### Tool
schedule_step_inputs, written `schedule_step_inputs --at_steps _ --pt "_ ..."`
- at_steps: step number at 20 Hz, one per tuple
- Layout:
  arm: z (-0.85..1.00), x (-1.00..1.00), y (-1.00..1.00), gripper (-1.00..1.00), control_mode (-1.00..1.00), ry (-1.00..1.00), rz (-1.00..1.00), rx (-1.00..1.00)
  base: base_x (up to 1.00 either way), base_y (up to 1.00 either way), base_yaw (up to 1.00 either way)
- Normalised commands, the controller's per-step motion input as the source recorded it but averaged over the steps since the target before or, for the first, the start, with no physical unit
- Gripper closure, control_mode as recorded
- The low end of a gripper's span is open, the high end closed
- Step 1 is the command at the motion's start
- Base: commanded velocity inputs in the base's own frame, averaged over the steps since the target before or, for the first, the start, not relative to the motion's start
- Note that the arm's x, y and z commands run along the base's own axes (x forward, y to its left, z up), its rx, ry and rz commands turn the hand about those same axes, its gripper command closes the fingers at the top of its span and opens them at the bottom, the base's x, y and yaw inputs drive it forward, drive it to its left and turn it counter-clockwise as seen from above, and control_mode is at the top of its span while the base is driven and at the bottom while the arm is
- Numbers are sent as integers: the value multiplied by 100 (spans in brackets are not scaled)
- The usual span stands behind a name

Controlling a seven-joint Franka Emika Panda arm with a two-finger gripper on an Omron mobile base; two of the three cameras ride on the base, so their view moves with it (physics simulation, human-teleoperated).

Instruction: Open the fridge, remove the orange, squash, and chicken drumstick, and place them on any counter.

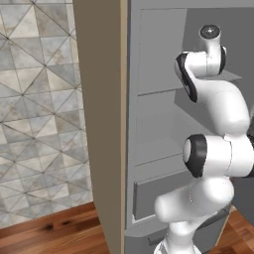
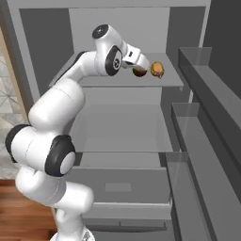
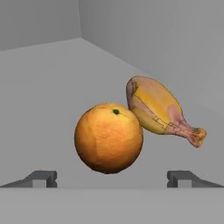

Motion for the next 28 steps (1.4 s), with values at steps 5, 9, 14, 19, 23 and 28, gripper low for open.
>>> schedule_step_inputs --at_steps 5,9,14,19,23,28 --pt "-7 50 -19 -100 -100 3 0 0 0 0 0" --pt "-18 23 -26 -100 -100 5 -1 0 0 0 0" --pt "-27 18 -12 -100 -100 8 -1 0 0 0 0" --pt "-25 14 0 100 -100 9 -1 0 0 0 0" --pt "-15 -3 5 100 -100 4 0 0 0 0 0" --pt "0 -78 52 100 -100 -3 0 3 0 0 0"
